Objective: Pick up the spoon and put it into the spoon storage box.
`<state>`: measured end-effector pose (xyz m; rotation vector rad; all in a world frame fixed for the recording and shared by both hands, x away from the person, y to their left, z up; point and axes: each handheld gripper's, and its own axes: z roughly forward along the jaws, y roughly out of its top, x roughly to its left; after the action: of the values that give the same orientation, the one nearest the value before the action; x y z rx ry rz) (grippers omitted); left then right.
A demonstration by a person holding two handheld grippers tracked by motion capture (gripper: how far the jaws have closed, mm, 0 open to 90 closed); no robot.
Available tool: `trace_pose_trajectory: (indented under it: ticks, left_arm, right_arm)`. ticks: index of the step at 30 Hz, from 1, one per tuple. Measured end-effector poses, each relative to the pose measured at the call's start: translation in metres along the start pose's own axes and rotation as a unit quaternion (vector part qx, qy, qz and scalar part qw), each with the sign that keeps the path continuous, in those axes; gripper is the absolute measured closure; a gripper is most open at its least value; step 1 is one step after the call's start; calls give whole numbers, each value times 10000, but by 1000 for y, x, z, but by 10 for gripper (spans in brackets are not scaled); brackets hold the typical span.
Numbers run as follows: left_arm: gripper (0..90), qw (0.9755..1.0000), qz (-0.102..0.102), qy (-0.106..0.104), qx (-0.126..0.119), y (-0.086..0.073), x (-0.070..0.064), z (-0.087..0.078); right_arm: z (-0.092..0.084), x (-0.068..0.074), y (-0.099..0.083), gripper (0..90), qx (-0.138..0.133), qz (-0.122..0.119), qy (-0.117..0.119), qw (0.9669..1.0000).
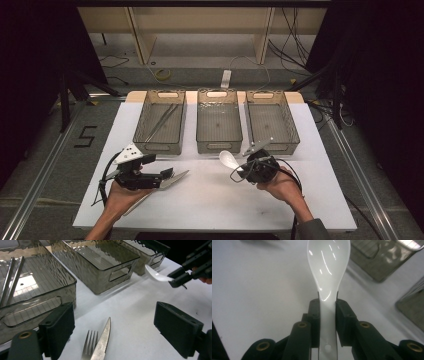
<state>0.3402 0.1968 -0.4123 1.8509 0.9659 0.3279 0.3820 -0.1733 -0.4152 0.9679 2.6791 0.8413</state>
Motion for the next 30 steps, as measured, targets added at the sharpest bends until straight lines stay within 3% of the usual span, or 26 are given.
trace_pose_trajectory:
  ticks: [11,15,22,30]
  left_arm:
    - [161,10000,-69,58,-31,0,4,-3]
    - [160,9999,-43,131,-35,0,5,-5]
    - [159,9998,-172,64,-125,0,7,-7]
    - [160,9996,-182,99,-178,-2,7,-11]
  right_arm:
    - [-2,-21,40,760,-409,192,-134,9989]
    - [0,-27,52,760,-461,281,-212,9983]
    - [4,-33,68,760,-494,357,-338,9976]
    - [8,-39,84,760,-549,467,-393,9966]
